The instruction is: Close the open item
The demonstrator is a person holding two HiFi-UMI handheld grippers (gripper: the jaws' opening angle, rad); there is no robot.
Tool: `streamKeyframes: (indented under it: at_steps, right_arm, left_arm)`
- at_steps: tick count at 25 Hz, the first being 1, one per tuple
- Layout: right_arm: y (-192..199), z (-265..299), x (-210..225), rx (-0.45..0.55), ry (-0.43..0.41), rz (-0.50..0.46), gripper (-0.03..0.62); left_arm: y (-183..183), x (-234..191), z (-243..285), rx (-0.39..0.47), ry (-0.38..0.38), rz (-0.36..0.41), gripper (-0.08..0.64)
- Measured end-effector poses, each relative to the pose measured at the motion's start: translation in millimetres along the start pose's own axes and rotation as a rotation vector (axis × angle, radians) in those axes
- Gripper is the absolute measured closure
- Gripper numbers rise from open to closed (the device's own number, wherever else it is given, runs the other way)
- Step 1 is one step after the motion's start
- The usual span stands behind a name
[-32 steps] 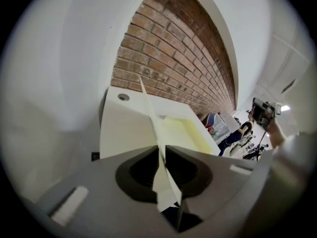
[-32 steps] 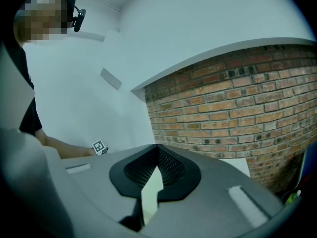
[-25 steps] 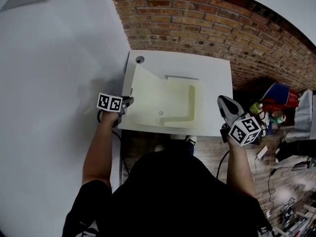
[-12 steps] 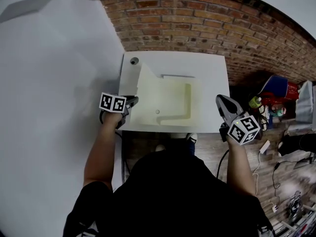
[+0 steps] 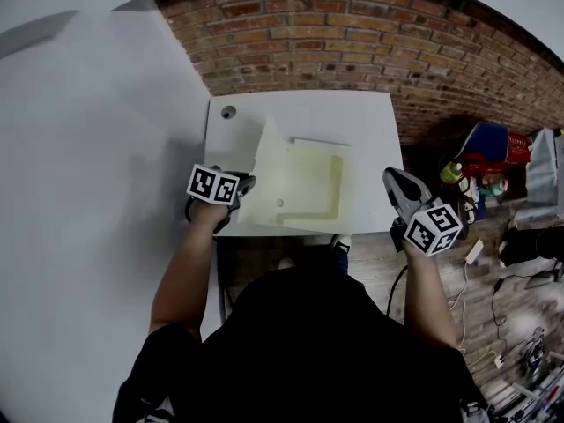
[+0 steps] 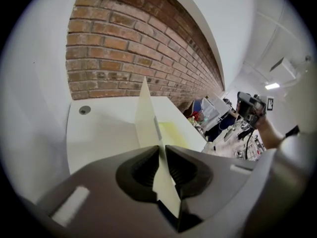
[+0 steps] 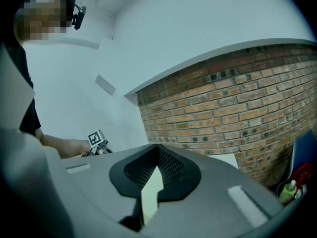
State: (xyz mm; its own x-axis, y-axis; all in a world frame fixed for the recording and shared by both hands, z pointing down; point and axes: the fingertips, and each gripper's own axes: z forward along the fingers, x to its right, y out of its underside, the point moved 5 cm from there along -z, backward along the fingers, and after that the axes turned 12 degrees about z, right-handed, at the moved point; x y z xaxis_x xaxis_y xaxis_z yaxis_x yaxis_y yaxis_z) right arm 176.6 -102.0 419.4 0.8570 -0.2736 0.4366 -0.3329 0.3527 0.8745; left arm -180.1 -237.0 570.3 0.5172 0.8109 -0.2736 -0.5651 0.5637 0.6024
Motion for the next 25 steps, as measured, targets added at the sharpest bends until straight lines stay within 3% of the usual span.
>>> streamKeyframes:
  at_steps: [11, 25]
  right_arm:
    - [3.8, -4.0, 17.1, -0.005, 0.029, 0.023, 0.589]
    - [5.9, -15.9, 37.6, 0.007, 0.078, 0.048, 0.589]
  left_arm:
    - [-39.9, 35.1, 27.1, -0.074, -0.032, 0.169, 0.517]
    - [-63.0, 85.6, 64.3, -0.038, 0.119, 0.228, 0.488]
